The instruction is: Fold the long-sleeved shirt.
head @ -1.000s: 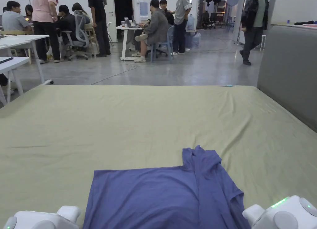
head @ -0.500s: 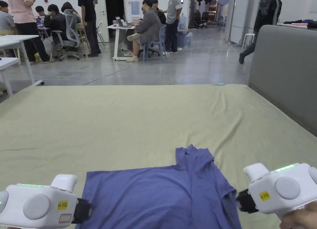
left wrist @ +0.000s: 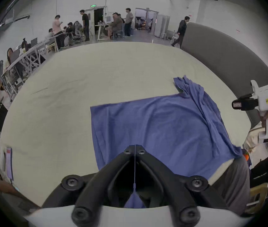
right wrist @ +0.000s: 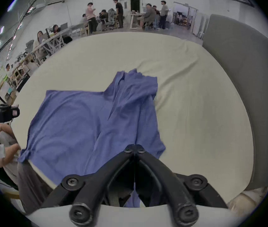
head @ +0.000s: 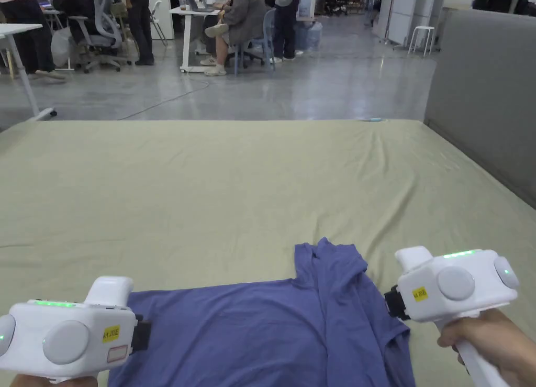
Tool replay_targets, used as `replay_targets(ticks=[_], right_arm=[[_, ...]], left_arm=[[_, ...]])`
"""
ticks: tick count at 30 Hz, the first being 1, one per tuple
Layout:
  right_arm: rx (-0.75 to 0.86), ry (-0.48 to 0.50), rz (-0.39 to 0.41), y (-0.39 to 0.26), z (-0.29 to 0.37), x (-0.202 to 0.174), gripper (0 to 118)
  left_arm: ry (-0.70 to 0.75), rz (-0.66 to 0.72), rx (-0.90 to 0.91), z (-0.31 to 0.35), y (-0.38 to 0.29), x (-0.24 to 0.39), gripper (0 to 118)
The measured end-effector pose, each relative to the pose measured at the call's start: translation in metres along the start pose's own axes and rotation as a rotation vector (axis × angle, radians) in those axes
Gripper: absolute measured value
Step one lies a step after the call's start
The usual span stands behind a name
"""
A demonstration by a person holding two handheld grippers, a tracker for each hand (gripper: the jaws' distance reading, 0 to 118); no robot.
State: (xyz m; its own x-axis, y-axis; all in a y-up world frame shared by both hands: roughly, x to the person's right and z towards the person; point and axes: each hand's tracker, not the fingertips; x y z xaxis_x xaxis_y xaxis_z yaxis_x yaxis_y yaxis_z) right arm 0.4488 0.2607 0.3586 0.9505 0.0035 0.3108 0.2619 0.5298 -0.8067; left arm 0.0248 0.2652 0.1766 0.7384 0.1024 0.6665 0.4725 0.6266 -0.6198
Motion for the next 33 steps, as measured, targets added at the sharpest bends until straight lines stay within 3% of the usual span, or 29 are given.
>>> replay_targets(ticks=[1, 4, 5, 9, 12, 15, 16, 17, 19, 24, 28, 33], right_arm=[[-0.001, -0.009, -0.009, 0.011, -0.012, 0.005, 0], [-0.015, -0.056, -0.056, 0.042, -0.055, 0.026, 75], [-0.033, -0.067, -0.083, 0.054, -0.072, 0.036, 81], [-0.039, -0.079, -0.196, 0.093, -0.12, 0.062, 78], [-0.026, -0.024, -0.286, 0.109, -0.141, 0.068, 66], [-0.085, -0.017, -0.322, 0.118, -0.162, 0.069, 61], [-0.125, -0.038, -0.315, 0.119, -0.166, 0.064, 54], [-0.148, -0.046, -0.31, 0.119, -0.17, 0.063, 39], [-0.106, -0.042, -0.325, 0.116, -0.167, 0.063, 2], [-0.055, -0.006, -0.313, 0.112, -0.129, 0.056, 0], [0.07, 0.019, -0.195, 0.09, -0.056, 0.037, 0], [0.069, 0.111, -0.067, 0.018, 0.014, 0.008, 0]], left_arm=[[0.004, 0.002, -0.001, -0.009, 0.006, -0.002, 0], [0.006, 0.028, -0.004, -0.028, 0.016, -0.009, 0], [-0.003, 0.04, -0.007, -0.033, 0.018, -0.01, 0], [-0.005, 0.064, -0.013, -0.042, 0.015, -0.01, 0], [0.0, 0.066, -0.027, -0.046, 0.008, -0.011, 0], [0.005, 0.058, -0.044, -0.047, 0.005, -0.012, 0], [0.009, 0.057, -0.043, -0.047, 0.005, -0.011, 0], [0.014, 0.056, -0.042, -0.046, 0.004, -0.011, 0], [0.02, 0.053, -0.042, -0.044, 0.004, -0.012, 0], [0.016, 0.062, -0.038, -0.037, 0.003, -0.012, 0], [-0.003, 0.058, -0.02, -0.027, 0.0, -0.008, 0], [-0.022, 0.06, 0.005, -0.016, -0.005, -0.003, 0]])
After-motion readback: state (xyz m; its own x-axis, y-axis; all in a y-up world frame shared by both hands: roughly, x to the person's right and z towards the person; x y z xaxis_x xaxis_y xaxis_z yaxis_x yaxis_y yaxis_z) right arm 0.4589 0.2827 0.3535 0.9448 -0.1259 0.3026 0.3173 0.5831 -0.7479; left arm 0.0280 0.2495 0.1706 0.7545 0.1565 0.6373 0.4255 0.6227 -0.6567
